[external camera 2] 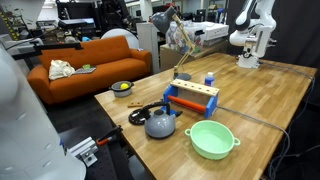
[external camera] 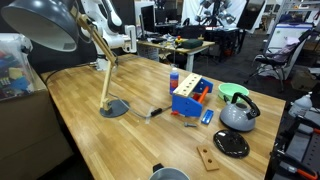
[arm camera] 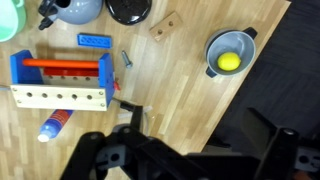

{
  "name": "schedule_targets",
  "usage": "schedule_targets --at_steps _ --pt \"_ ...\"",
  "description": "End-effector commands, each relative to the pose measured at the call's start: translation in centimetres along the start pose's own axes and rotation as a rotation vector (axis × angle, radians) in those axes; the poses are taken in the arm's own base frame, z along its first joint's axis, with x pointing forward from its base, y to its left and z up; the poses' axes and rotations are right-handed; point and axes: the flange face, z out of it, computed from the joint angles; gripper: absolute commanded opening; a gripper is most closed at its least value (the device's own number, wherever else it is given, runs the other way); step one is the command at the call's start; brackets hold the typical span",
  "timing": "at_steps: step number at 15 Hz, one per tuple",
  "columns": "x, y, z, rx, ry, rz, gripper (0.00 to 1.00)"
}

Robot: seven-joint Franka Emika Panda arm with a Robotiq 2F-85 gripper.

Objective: Move the gray pot away from you

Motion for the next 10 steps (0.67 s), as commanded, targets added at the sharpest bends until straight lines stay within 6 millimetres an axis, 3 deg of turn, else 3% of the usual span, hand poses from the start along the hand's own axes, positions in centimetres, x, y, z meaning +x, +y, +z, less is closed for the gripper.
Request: schedule_targets --at_steps 1,4,5,7,10 --pt "1.1 -1.6 2.9 0.062 -0.044 -0.062 1.00" --pt "1.4 -2.6 5.7 0.053 -0.103 -0.108 1.00" --pt "0.8 -2.2 5.2 0.044 -0.098 -0.073 1.00" --pt "1.0 -2.4 6.1 0.049 -0.119 -0.085 1.00" --pt "1.2 -2.5 5.8 0.052 -0.113 -0.089 1.00"
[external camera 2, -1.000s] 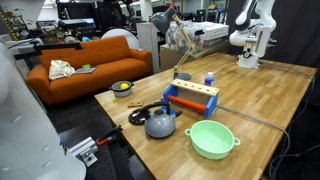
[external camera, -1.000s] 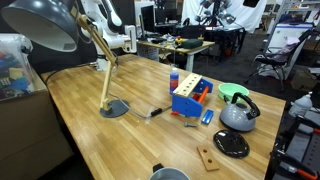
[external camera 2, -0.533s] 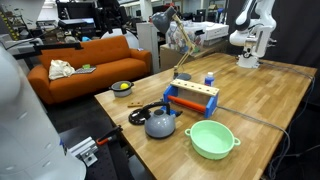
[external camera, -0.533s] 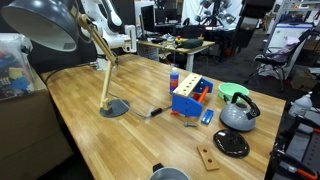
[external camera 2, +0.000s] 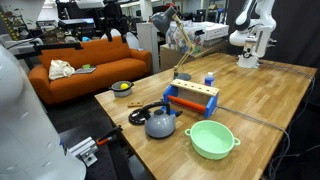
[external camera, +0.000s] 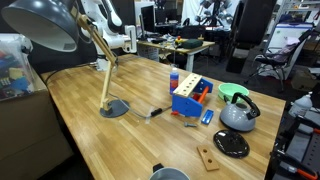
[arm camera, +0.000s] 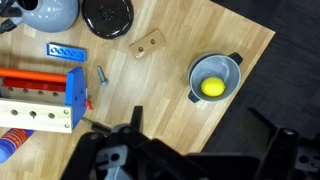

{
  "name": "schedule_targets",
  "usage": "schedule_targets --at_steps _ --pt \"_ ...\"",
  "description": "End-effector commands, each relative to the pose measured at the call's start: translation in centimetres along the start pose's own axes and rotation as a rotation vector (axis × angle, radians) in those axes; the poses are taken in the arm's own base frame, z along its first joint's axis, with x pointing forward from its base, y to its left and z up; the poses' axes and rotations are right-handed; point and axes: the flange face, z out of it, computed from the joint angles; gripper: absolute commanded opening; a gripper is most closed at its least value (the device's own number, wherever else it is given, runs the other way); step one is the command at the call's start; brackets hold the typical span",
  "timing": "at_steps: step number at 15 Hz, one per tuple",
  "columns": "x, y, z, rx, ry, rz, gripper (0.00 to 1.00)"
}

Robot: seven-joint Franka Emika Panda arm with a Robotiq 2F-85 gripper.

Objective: Move the gray pot away from you

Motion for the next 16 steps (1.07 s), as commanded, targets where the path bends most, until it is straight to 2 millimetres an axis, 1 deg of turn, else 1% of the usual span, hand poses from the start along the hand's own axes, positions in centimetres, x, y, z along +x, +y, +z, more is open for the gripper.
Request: schedule_targets --at_steps 1,3,5,8,12,14,15,16 --pt "0.1 0.0 -0.1 0.000 -0.001 0.000 1.00" --pt "0.1 0.0 -0.1 0.000 -0.001 0.000 1.00" --pt "0.6 -0.1 0.8 0.009 -0.001 0.022 1.00" --pt "2.2 -0.3 3.6 0.055 -0.018 0.082 1.00" --pt "4.8 0.0 8.6 0.087 -0.051 0.177 1.00" --pt "5.7 -0.2 10.6 0.107 -0.077 0.215 1.00" --pt "5.9 -0.5 11.5 0.099 -0.090 0.201 1.00" --pt "4.9 0.0 10.9 0.095 -0.089 0.187 1.00"
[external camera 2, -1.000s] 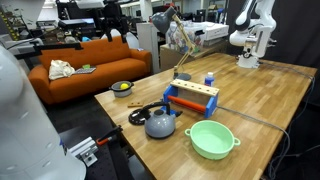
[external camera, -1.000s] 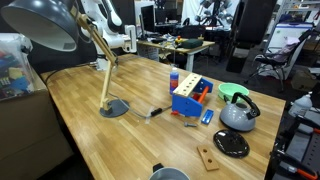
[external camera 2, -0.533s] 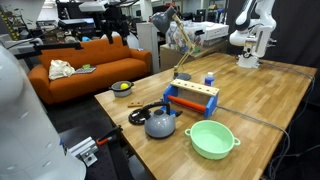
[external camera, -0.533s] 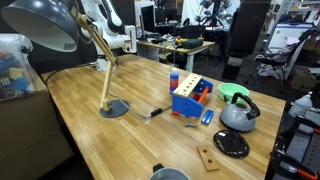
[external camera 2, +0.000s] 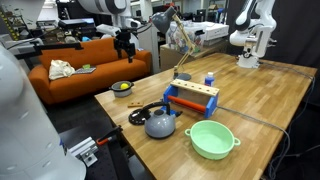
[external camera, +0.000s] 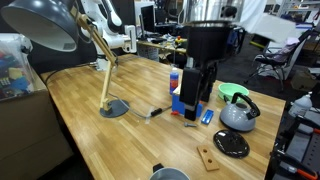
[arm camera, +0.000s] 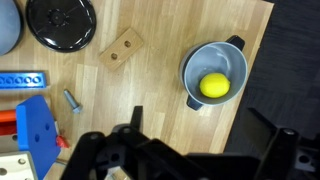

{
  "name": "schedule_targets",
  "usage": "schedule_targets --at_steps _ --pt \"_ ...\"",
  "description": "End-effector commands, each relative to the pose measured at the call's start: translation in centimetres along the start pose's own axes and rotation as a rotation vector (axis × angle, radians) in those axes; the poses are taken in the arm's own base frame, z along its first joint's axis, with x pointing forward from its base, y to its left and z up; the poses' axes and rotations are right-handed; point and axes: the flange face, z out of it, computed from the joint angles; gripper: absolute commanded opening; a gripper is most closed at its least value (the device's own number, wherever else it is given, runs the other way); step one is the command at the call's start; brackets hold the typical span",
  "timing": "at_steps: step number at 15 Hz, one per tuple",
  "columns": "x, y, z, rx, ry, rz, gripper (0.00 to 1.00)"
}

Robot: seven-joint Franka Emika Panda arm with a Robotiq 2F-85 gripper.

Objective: Move the gray pot away from you

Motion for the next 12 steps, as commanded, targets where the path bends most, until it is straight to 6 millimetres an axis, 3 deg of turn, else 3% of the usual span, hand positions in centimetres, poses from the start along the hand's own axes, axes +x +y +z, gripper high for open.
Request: schedule_targets --at_steps 1,9,12 --pt "0.4 -0.2 0.6 0.003 -0.011 0.003 1.00" --pt "0.9 -0.5 0.6 0.011 -0.012 0.004 1.00" --pt "1.7 -0.7 2.1 0.022 -0.004 0.044 1.00"
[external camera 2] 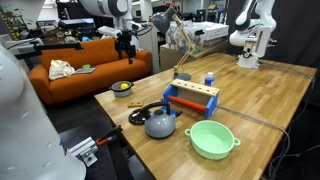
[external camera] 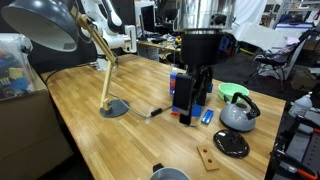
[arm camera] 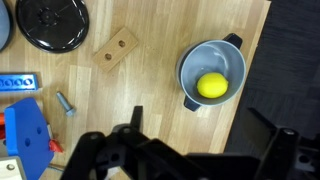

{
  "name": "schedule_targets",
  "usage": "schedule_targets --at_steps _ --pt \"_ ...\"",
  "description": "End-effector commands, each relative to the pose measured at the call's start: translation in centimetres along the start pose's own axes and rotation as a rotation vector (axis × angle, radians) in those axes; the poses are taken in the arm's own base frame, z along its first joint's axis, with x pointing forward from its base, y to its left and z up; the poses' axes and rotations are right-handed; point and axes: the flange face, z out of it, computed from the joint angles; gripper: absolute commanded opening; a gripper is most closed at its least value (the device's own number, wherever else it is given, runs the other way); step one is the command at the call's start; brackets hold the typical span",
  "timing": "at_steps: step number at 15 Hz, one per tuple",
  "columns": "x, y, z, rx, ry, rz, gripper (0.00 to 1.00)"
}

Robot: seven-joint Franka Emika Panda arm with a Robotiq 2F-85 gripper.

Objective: Move the gray pot away from you

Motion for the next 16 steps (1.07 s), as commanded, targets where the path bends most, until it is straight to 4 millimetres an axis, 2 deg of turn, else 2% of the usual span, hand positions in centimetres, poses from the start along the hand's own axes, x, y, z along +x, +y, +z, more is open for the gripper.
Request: schedule_targets --at_steps 1,6,9,16 --pt "1.0 -0.6 2.3 0.025 -0.005 0.055 1.00" --pt "0.8 -2.2 9.0 0.002 -0.091 0.083 1.00" --pt "0.7 -3.1 12.0 -0.046 -0.132 0.076 1.00" --pt "1.0 -4.0 15.8 -0.097 -0.193 0.014 1.00"
